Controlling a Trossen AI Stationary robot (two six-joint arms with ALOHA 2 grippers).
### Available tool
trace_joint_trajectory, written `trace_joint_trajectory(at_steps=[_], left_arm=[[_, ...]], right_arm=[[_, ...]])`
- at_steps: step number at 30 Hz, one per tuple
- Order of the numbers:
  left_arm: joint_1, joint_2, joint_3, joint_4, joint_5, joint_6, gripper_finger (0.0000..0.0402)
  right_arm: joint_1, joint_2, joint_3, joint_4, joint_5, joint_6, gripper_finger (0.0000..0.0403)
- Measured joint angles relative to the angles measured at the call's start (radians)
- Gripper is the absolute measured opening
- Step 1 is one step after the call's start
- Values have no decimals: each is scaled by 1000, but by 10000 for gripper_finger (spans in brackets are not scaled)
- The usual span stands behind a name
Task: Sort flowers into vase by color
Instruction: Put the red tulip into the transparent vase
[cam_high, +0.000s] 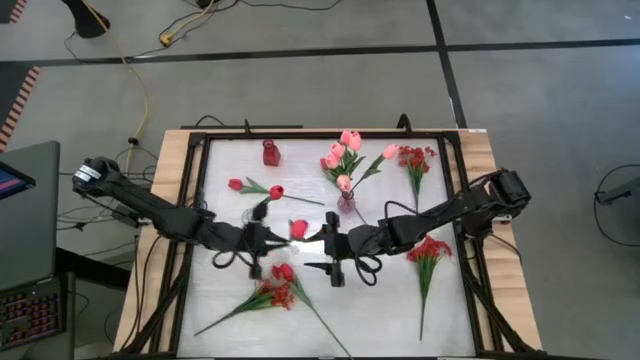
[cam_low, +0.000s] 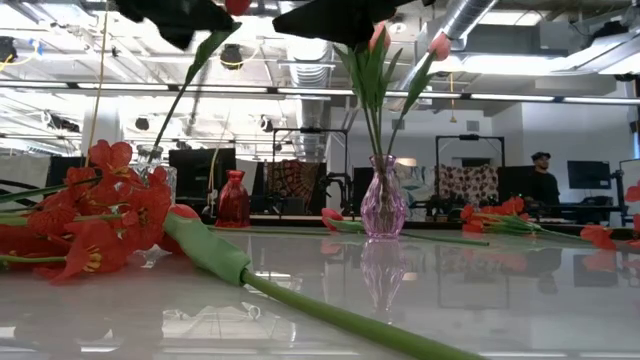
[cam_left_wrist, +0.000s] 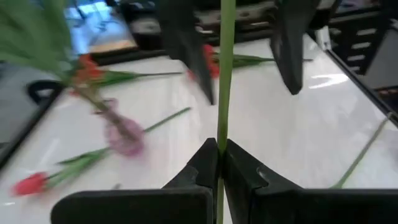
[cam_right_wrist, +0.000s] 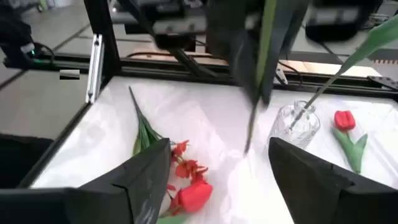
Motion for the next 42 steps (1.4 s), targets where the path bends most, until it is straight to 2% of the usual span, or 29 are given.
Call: trace_joint_trajectory(at_steps=[10, 15, 19, 24, 29, 33, 42], left_arm=[[-144, -334, 0, -316, -379, -106, 0], [-184, -415, -15, -414, -584, -192, 0], [-180, -476, -88, -414, -670, -255, 0], [-153, -554, -183, -381, -669, -339, 0], [-138, -605, -251, -264, -644, -279, 0], [-124, -614, -266, -227, -610, -265, 0], [-89, -613, -324, -185, -600, -279, 0]], right_arm=[[1, 8, 0, -30, 0, 4, 301], [1, 9, 0, -16, 2, 4, 301], [1, 9, 0, -19, 3, 3, 301], [1, 9, 0, -18, 3, 3, 302], [0, 9, 0, -17, 4, 3, 302], [0, 9, 0, -17, 5, 3, 302], [0, 9, 0, -21, 6, 1, 302]])
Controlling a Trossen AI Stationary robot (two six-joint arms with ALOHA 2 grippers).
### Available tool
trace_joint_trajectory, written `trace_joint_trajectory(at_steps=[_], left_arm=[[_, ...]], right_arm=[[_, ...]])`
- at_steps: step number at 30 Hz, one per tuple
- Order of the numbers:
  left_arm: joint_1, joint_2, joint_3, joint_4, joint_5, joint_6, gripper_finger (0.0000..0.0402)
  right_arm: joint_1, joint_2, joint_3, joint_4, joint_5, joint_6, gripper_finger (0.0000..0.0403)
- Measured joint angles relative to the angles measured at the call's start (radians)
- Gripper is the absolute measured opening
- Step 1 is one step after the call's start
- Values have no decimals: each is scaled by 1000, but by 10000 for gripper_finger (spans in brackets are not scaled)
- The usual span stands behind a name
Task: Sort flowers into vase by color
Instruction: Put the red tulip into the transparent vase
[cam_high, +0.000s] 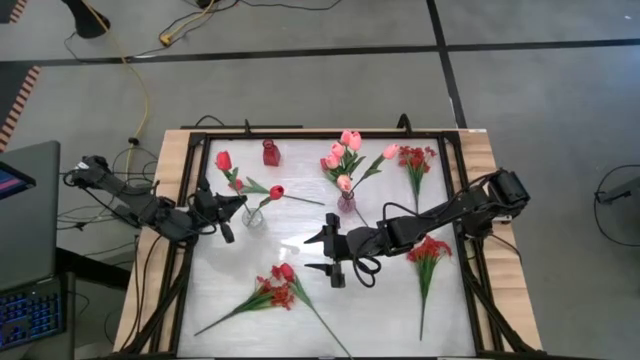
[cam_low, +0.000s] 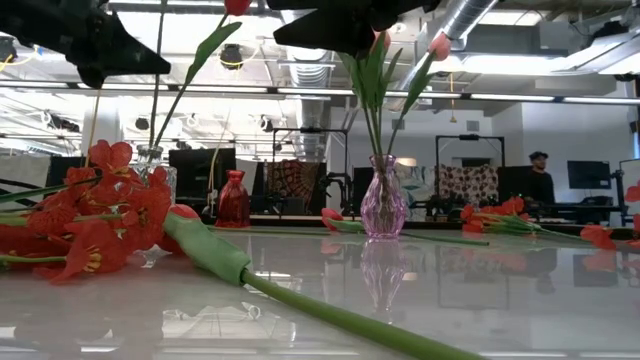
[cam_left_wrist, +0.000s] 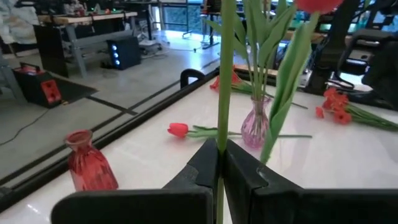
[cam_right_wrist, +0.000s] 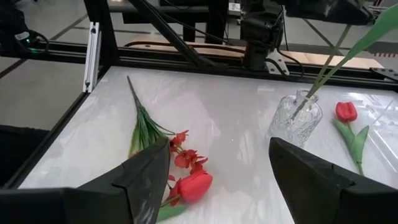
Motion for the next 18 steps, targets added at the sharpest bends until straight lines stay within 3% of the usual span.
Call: trace_joint_trajectory(at_steps=[8, 18], left_arm=[[18, 28, 0, -7, 43, -35, 0], [18, 184, 0, -10, 27, -97, 0]], right_arm=[[0, 0, 0, -7, 0, 3, 302], [0, 0, 0, -7, -2, 18, 302]])
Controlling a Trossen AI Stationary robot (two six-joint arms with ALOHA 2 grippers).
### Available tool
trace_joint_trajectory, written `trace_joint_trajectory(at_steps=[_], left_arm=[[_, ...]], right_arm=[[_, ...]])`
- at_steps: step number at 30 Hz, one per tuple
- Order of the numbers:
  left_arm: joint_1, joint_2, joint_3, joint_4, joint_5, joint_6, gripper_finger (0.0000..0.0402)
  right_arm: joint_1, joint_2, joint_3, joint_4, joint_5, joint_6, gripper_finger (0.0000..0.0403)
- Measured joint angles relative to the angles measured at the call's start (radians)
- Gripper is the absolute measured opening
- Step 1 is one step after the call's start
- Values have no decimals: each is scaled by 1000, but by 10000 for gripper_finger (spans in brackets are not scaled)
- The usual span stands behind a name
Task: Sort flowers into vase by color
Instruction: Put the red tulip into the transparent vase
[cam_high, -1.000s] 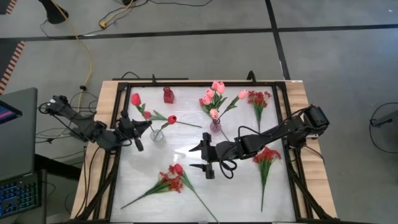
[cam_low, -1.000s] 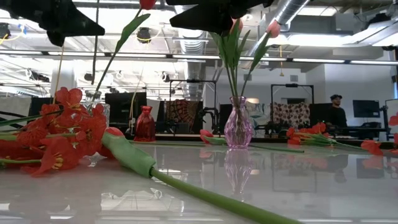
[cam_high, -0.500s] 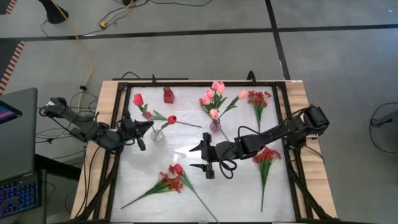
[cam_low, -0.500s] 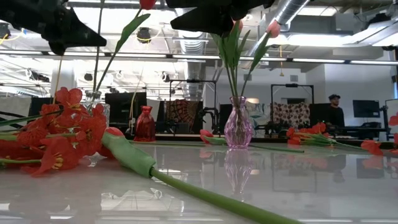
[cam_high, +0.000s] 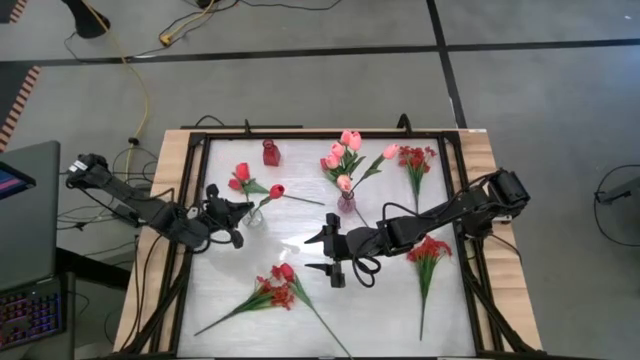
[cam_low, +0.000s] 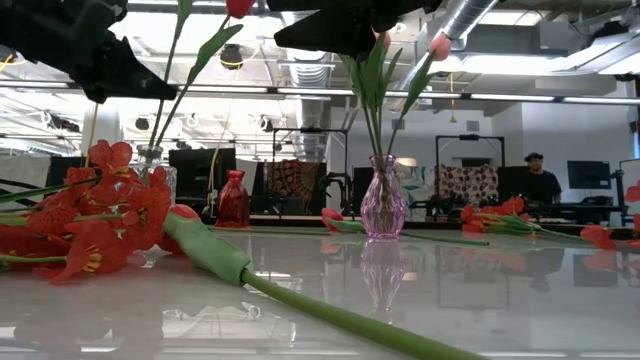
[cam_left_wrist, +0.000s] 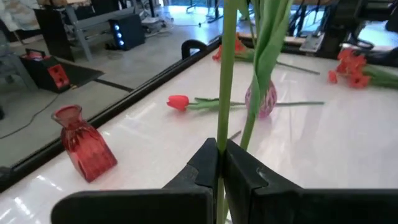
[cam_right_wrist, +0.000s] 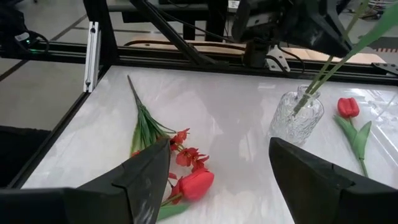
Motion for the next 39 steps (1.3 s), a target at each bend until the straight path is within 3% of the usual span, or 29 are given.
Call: trace_joint_trajectory(at_steps=[15, 30, 39], left_arm=[[37, 96, 0, 1, -14, -95, 9], [37, 81, 0, 1, 5, -26, 126], [37, -82, 0, 1, 97, 85, 172]], right_arm=[[1, 0, 0, -4, -5, 7, 302], [1, 0, 0, -5, -7, 9, 302], [1, 0, 0, -6, -8, 11, 302]])
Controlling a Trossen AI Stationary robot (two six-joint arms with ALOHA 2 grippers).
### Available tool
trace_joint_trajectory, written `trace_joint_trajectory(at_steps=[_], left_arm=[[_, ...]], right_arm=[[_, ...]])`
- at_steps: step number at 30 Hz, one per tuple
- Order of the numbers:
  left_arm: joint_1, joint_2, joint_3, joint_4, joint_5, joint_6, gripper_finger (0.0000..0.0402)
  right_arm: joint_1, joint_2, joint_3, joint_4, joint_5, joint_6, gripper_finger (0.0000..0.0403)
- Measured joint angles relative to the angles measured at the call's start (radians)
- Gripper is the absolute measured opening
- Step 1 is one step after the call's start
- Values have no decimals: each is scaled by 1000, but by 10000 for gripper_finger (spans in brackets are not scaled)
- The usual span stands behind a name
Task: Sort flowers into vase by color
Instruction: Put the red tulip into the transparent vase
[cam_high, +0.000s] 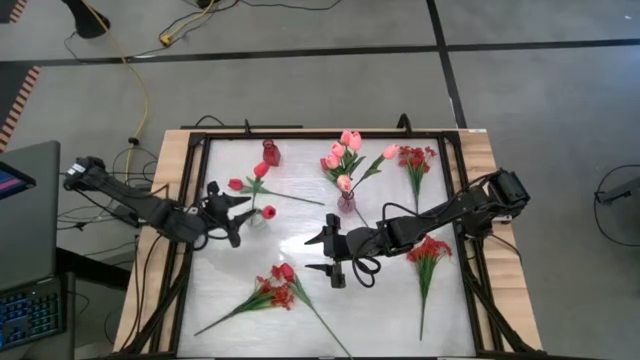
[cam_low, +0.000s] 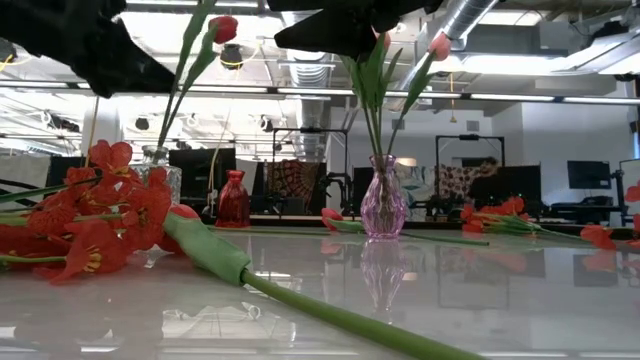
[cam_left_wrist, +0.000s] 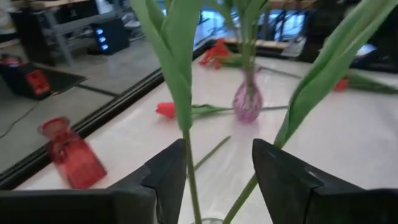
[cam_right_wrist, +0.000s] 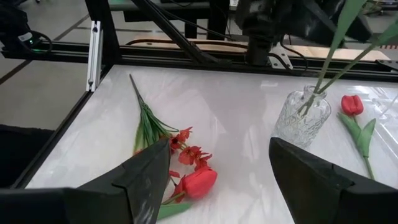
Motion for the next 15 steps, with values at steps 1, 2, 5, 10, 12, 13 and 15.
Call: trace_joint_trajectory(at_steps=[1, 2, 5, 10, 12, 13, 15], left_arm=[[0, -23, 0, -1, 14, 14, 174], [0, -46, 0, -7, 35, 26, 174], [0, -109, 0, -31, 88, 38, 175], [0, -195, 0, -73, 170, 17, 175], [0, -218, 0, -79, 211, 15, 175], [0, -226, 0, -82, 230, 15, 175], [0, -231, 0, -85, 256, 14, 175]], right_arm=[[0, 0, 0, 0, 0, 3, 302], [0, 0, 0, 0, 0, 13, 302], [0, 0, 0, -8, 0, 40, 302], [0, 0, 1, -121, 0, 144, 302], [4, 0, 1, -202, 0, 209, 302], [6, 0, 1, -247, 0, 240, 302], [9, -1, 1, -344, -1, 311, 302]])
